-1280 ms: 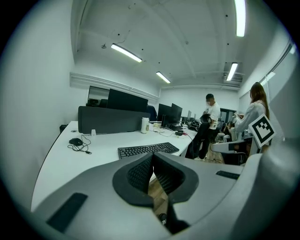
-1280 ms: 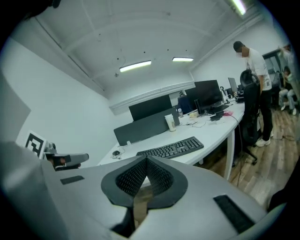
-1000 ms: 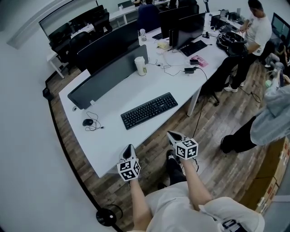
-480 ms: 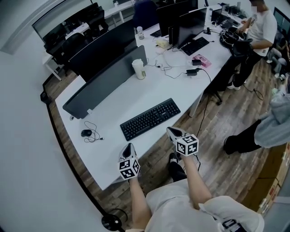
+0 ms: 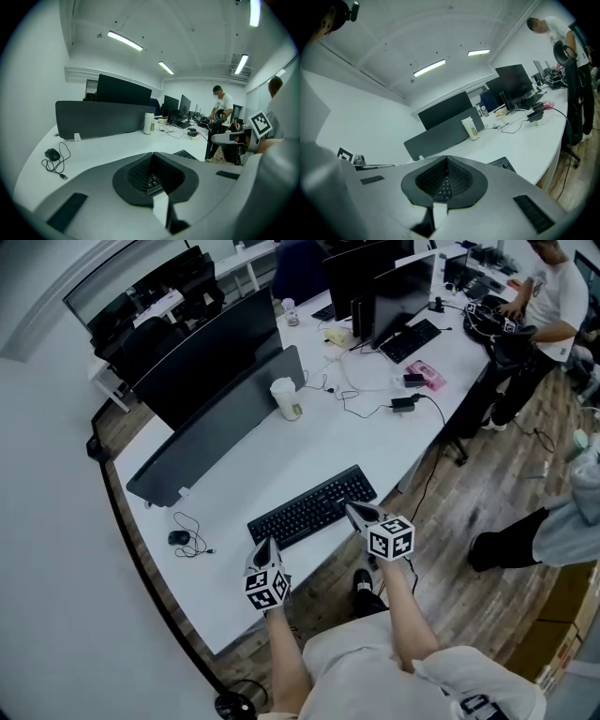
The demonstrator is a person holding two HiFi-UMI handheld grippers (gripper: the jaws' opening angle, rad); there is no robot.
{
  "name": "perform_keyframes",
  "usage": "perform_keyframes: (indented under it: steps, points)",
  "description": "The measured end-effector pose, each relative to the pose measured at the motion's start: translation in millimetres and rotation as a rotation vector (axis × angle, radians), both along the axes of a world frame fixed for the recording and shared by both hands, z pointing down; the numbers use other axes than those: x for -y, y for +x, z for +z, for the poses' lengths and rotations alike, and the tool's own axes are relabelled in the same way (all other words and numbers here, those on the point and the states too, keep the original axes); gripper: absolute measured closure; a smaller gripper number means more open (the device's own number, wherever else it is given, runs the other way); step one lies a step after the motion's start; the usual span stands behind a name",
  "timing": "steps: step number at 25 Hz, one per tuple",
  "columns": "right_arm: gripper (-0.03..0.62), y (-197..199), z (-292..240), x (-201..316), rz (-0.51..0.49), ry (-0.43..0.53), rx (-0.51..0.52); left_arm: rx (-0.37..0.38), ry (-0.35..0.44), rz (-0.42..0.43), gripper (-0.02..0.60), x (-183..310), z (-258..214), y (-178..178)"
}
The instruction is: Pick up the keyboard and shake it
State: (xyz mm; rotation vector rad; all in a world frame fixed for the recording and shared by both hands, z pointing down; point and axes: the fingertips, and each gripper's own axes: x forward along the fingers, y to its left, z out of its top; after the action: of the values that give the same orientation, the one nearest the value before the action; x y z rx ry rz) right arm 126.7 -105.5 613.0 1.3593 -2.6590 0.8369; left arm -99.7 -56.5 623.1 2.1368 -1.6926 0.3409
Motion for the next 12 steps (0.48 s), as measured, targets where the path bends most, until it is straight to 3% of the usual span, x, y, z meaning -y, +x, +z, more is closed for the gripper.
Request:
perform_keyframes:
  steps: [7, 12]
  points:
    - [0.554, 33, 6, 51, -0.002, -0.013, 0.006, -0.005, -0.011, -0.039, 0.566, 49, 3, 13]
    - [0.554, 54, 34, 72, -0.025, -0.066, -0.093, -0.029, -0.025, -0.060, 0.566, 67, 10, 24]
